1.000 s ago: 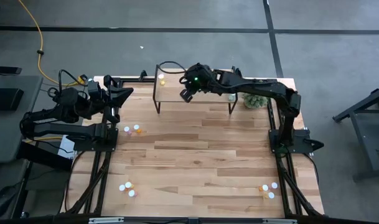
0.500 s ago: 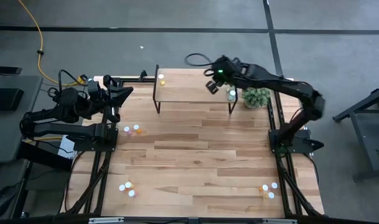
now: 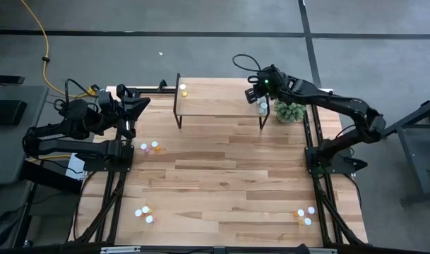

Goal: Pick and place medicine bottles onto shelf by color
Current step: Put the blue pill bottle aligned with the other blue pill bottles on the shelf

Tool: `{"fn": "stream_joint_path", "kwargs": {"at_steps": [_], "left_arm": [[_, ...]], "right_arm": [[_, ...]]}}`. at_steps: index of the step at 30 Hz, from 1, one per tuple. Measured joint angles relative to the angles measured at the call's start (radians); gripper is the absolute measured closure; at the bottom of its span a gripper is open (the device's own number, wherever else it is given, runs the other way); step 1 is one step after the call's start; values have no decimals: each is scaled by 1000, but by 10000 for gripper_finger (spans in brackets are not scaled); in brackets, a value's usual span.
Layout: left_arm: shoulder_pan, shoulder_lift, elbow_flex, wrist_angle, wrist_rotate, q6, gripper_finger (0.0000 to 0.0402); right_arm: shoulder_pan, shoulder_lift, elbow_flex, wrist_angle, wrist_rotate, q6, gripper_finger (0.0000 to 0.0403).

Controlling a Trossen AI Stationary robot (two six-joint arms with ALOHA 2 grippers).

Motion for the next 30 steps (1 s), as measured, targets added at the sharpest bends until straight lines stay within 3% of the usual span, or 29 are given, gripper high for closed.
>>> {"fn": "stream_joint_path", "kwargs": {"at_steps": [30], "left_arm": [[0, 0, 0, 2, -23, 2, 401]], "right_arm": [[-10, 14, -5, -27, 27, 100, 304]]}}
